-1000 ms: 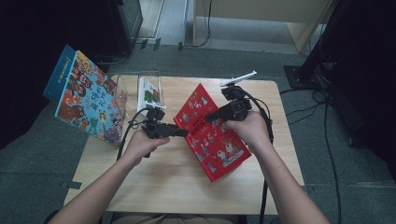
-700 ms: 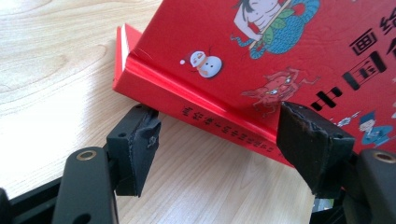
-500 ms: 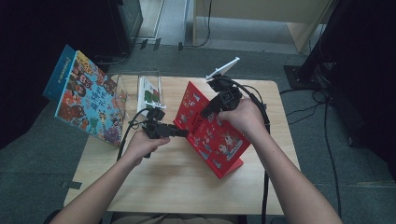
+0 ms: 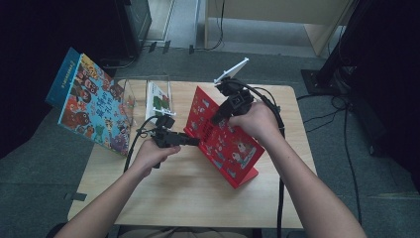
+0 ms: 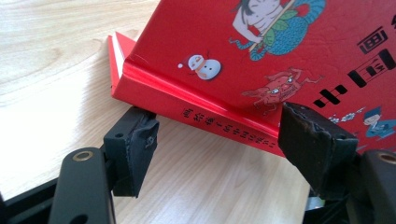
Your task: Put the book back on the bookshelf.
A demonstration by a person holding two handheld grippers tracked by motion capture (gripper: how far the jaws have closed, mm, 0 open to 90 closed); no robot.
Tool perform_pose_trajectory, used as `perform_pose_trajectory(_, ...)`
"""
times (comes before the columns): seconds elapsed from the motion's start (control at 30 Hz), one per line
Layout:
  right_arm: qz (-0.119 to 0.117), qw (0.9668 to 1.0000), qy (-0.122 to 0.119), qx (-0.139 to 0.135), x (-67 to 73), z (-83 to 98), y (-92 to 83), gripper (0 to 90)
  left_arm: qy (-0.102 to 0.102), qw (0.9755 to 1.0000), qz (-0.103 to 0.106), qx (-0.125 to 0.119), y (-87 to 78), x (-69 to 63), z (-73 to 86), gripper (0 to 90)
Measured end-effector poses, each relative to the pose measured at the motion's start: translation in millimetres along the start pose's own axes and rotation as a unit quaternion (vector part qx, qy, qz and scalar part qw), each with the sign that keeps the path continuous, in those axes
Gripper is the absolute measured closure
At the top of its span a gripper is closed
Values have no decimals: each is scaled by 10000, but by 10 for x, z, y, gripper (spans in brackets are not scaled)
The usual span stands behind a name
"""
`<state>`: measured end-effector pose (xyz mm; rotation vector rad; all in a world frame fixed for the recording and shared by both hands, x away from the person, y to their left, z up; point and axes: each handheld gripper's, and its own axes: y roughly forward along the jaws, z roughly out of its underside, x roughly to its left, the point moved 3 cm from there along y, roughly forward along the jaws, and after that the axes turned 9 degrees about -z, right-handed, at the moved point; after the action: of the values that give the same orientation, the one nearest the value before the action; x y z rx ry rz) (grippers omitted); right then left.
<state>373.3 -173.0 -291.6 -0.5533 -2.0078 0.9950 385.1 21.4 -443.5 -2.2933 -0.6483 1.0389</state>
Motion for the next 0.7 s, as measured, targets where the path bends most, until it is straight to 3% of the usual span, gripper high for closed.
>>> perform_pose_trajectory(0.2, -134, 9997, -175, -120, 88, 32, -89, 871, 103, 9997, 177, -115, -88, -27, -55, 269)
perform_pose_trajectory(0.37, -276, 9985, -365, -287, 163, 81, -181, 854, 172, 9995, 250, -56, -157, -88, -137, 248)
perform_pose_trajectory(0.57, -267, 9968, -633, -407, 249, 150, -272, 845, 176, 9986, 477, -153, -187, -122, -187, 247)
perform_pose_trajectory(0.7, -277, 9953, -765, -525, 274, 176, -310, 844, 266, 9986, 389, -255, -231, -151, -215, 249)
